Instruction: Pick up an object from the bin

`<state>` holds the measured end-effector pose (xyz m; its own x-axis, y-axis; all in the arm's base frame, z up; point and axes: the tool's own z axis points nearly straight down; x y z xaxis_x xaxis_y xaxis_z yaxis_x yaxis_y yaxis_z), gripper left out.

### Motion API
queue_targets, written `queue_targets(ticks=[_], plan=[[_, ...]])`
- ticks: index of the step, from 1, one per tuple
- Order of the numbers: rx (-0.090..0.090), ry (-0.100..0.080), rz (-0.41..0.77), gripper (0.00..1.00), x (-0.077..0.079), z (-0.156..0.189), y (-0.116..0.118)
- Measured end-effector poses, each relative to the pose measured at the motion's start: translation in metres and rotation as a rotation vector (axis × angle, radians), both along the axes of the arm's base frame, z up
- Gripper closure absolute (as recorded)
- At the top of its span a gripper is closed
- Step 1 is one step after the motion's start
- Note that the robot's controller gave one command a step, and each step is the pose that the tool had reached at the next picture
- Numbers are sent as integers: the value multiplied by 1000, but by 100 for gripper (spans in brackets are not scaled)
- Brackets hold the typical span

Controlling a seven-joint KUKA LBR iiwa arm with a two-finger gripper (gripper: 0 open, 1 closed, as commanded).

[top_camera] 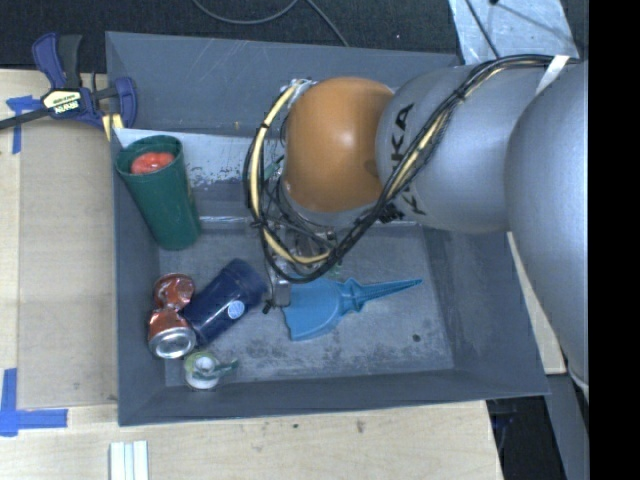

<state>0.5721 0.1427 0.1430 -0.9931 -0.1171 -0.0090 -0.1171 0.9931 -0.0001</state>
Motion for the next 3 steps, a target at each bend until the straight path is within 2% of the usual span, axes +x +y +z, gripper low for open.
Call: queue_targets(ticks=[1, 2, 3], plan=[[-2, 10, 239, 0, -3, -18, 17], [-3, -3, 388, 0, 3, -21, 36], [-3, 4, 526, 0, 1, -59, 42]])
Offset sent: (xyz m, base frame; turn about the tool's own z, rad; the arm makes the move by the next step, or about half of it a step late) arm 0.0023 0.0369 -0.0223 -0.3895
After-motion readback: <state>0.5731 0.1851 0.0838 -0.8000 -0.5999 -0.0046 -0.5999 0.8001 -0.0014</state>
